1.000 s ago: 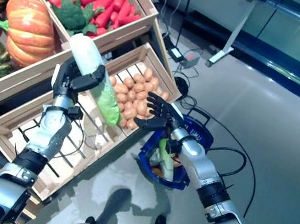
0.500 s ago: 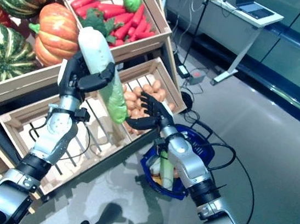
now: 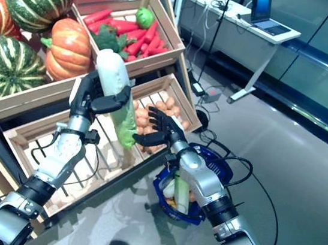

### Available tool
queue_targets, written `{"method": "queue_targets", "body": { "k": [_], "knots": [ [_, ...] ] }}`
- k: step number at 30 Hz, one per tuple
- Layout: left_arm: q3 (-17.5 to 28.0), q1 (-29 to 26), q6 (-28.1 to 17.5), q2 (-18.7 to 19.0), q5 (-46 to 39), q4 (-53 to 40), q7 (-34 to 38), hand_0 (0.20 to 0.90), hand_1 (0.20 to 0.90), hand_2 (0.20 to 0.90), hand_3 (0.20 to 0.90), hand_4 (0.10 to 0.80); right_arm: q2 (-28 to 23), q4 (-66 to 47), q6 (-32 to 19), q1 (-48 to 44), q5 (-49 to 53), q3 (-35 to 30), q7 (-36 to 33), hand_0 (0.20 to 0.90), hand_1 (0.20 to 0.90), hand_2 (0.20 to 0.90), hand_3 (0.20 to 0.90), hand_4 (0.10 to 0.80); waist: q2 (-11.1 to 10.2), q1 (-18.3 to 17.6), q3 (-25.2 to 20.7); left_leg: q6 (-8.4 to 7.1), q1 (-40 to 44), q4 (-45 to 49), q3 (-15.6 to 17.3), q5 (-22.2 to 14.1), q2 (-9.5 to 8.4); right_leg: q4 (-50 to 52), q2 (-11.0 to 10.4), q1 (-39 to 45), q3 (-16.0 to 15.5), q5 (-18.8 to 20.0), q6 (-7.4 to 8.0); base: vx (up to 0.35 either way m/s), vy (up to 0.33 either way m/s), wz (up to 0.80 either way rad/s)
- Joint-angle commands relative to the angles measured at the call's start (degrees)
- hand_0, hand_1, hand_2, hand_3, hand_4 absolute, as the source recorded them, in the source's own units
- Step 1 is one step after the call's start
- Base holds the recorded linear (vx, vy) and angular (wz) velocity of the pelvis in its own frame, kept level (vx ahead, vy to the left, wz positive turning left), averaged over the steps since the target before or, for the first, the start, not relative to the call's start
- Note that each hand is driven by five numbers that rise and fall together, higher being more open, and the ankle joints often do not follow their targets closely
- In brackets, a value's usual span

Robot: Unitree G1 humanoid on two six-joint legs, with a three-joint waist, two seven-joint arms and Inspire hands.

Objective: Put vegetables into the basket

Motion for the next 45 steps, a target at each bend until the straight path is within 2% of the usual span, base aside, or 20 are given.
{"method": "queue_targets", "body": {
  "k": [1,10,16,22,29,33,45],
  "knots": [
    [-2.2,-4.9,-5.6,0.1,4.4,-3.9,0.1,0.300,0.300,0.300,0.300,0.400,1.7,-3.8,-3.3,-7.4,2.9,0.1,1.1,0.900,0.900,0.900,0.900,0.800,0.5,0.5,-6.7,0.84,-3.2,-0.4,-1.1,-0.4,-1.38,2.5,-1.0,-0.6,2.2,-1.4,-0.97,0.000,0.000,0.00],
    [-2.9,-5.4,-6.2,0.9,8.2,0.9,0.8,0.300,0.300,0.300,0.300,0.400,0.6,-4.7,-2.7,-8.3,5.1,0.9,4.8,0.900,0.900,0.900,0.900,0.800,0.2,0.2,-7.1,0.72,-2.6,-0.4,-0.7,-0.6,-1.31,2.2,-1.0,0.0,2.4,-1.3,-0.85,0.000,0.000,0.00],
    [-2.7,-6.1,-10.5,1.4,5.4,5.3,-0.5,0.300,0.300,0.300,0.300,0.400,-0.2,-3.9,-2.8,-8.2,6.4,1.6,6.9,0.900,0.900,0.900,0.900,0.800,0.1,-0.3,-7.7,0.64,-2.5,-0.4,-0.5,-0.4,-1.17,2.1,-1.0,-0.1,2.9,-1.2,-0.86,0.000,0.000,0.00],
    [-2.8,-5.2,-12.9,-0.9,1.2,1.8,-3.1,0.300,0.300,0.300,0.300,0.400,1.2,-2.0,-1.2,-7.4,7.1,2.0,6.0,0.900,0.900,0.900,0.900,0.800,0.0,0.0,-7.6,0.66,-2.7,-0.4,-0.7,-0.4,-1.16,2.0,-1.0,0.0,2.8,-1.2,-0.95,0.000,0.000,0.00],
    [-4.1,-4.1,-13.2,-2.8,-1.7,-4.1,-6.7,0.300,0.300,0.300,0.300,0.400,3.7,0.9,-0.3,-8.0,13.4,0.8,4.7,0.900,0.900,0.900,0.900,0.800,-0.2,0.8,-7.0,0.65,-2.7,-0.4,-1.0,-0.6,-1.14,2.0,-1.1,0.2,2.1,-1.3,-1.00,0.000,0.000,0.00],
    [-5.9,-3.9,-13.2,-3.3,-4.6,-5.8,-10.6,0.300,0.300,0.300,0.300,0.400,5.3,3.0,0.4,-8.7,17.0,0.5,6.2,0.900,0.900,0.900,0.900,0.800,-0.4,1.3,-7.1,0.62,-2.5,-0.4,-1.0,-0.8,-1.06,1.9,-1.2,0.6,1.5,-1.3,-0.95,0.000,0.000,0.00],
    [-10.9,-1.8,-9.7,-4.0,-21.0,-7.4,-28.6,0.300,0.300,0.300,0.300,0.400,4.5,8.0,1.7,-13.1,18.4,-1.0,9.2,0.900,0.900,0.900,0.900,0.800,-0.7,1.6,-7.6,0.66,-2.5,-0.4,-1.0,-0.9,-0.95,2.2,-1.4,0.4,1.4,-1.3,-0.75,0.000,0.000,0.00]
  ]
}}
